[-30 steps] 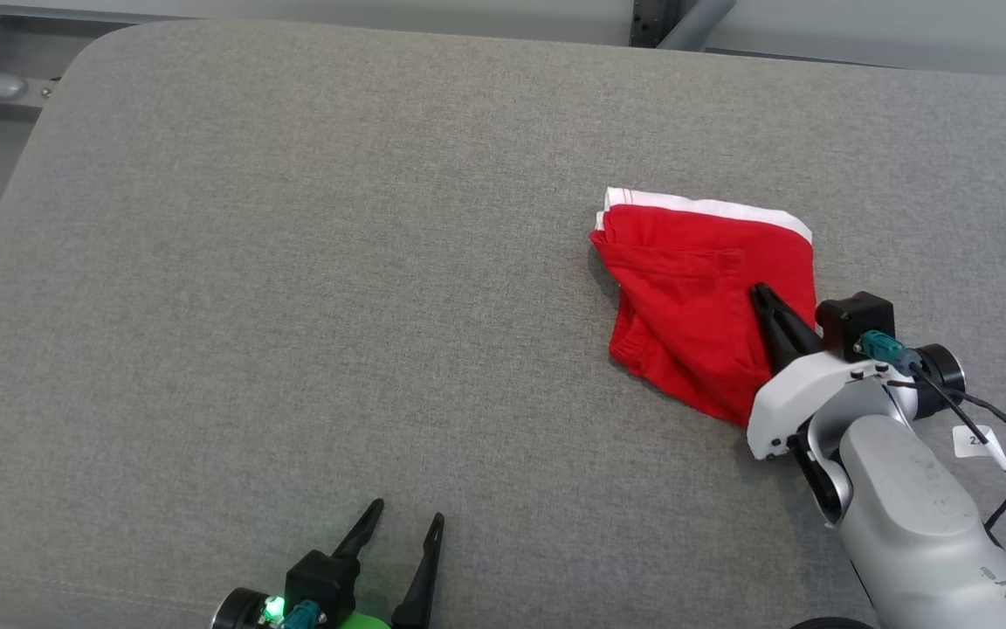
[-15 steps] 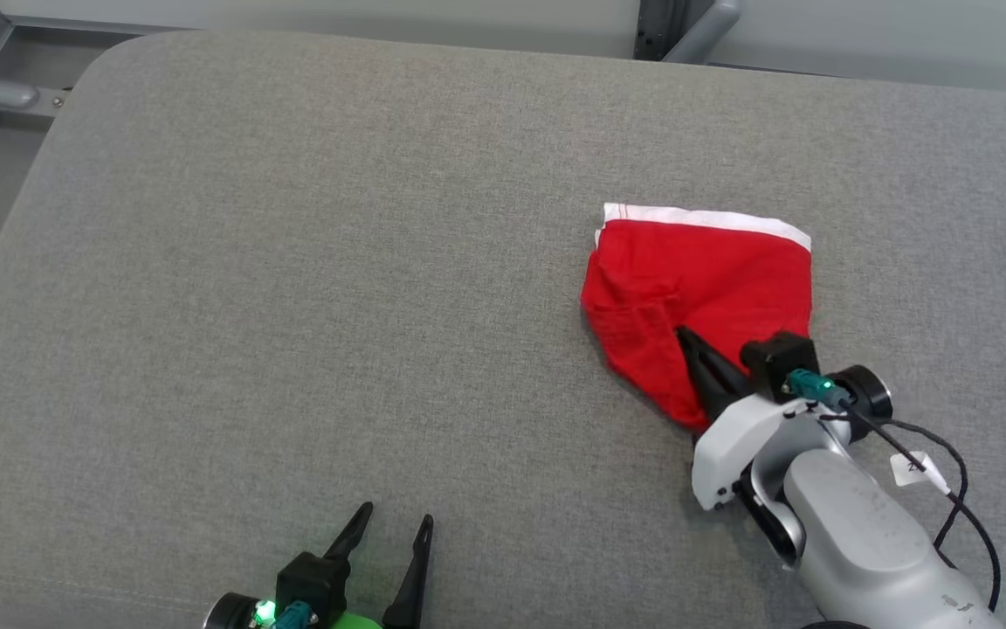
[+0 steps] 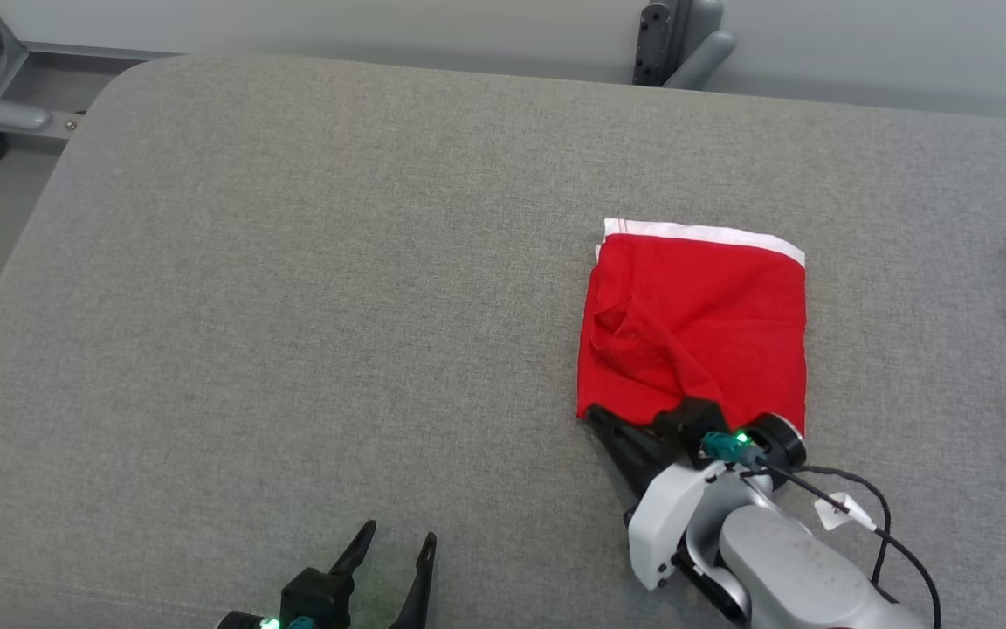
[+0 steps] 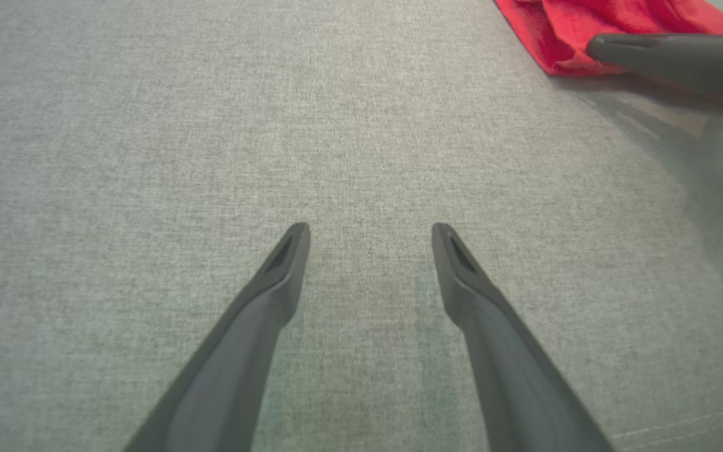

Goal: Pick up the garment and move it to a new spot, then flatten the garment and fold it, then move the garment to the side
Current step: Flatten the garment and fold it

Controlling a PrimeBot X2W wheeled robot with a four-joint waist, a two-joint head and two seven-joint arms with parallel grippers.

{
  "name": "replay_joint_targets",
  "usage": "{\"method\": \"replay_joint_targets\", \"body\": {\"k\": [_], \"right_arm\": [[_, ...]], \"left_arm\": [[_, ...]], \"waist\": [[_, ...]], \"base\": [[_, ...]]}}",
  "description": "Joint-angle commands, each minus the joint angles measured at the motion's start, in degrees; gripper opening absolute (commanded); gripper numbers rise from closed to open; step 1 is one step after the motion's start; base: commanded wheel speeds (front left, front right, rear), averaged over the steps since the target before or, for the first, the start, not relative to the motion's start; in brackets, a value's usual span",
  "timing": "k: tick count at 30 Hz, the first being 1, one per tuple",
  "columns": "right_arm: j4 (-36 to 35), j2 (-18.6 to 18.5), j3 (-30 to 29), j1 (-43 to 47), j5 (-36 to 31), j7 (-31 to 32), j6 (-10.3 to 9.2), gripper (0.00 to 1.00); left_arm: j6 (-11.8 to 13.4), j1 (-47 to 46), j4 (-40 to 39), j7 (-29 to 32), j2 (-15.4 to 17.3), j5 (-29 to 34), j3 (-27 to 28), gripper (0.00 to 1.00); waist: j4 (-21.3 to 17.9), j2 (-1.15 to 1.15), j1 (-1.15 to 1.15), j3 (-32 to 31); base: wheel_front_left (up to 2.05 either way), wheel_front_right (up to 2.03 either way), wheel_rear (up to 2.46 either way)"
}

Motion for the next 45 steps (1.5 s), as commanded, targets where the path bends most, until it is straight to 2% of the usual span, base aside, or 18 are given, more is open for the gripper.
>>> {"method": "replay_joint_targets", "body": {"k": [1, 8, 13, 16, 24, 29, 36, 45], "right_arm": [[-0.91, 0.31, 1.86, 1.35, 0.54, -0.12, -0.07, 0.00], [-6.83, -0.29, 4.16, 4.60, 2.01, -0.13, -0.07, 0.00], [-13.43, -2.14, -0.24, 8.94, 1.41, -0.12, -0.07, 0.00], [-14.97, -3.43, -4.26, 10.31, -0.14, -0.13, -0.08, 0.00], [-10.17, -4.73, -14.83, 3.62, -4.81, -0.13, -0.08, 0.00], [-4.10, -5.64, -17.97, -1.75, -7.05, -0.12, -0.07, 0.00], [1.62, -4.66, -14.11, -5.25, -6.74, -0.13, -0.07, 0.00], [0.52, -4.52, -5.64, -1.89, -1.95, -0.12, -0.08, 0.00]], "left_arm": [[0.37, 0.84, 0.07, -0.13, -0.01, -0.43, 0.03, 1.00], [1.02, 2.74, 0.34, -0.13, -0.03, -1.30, 0.18, 1.00], [2.18, 4.87, -0.29, -0.13, -0.03, -2.39, 0.24, 1.00], [2.59, 5.17, -1.02, -0.13, -0.03, -2.67, 0.02, 1.00], [2.16, 1.41, -2.55, -0.13, -0.03, -3.36, -2.08, 1.00], [1.87, -0.71, -2.23, -0.13, -0.03, -3.78, -2.92, 1.00], [1.84, -1.80, -1.43, -0.13, -0.03, -3.89, -2.36, 1.00], [2.28, -0.26, -0.99, -0.13, -0.03, -3.24, -1.61, 1.00]], "waist": [[0.17, 0.69, 0.00, -1.04], [-0.48, 0.69, 0.00, -4.35], [-1.66, 0.69, 0.00, -7.29], [-2.12, 0.69, 0.00, -7.30], [-0.20, 0.69, 0.00, -1.31], [2.22, 0.69, 0.00, 2.81], [4.41, 0.69, 0.00, 4.24], [3.83, 0.69, 0.00, 1.58]], "base": [[0.00, 0.00, 0.00], [0.00, 0.00, 0.00], [0.00, 0.00, 0.00], [0.00, 0.00, 0.00], [0.00, 0.00, 0.00], [0.00, 0.00, 0.00], [0.00, 0.00, 0.00], [0.00, 0.00, 0.00]]}}
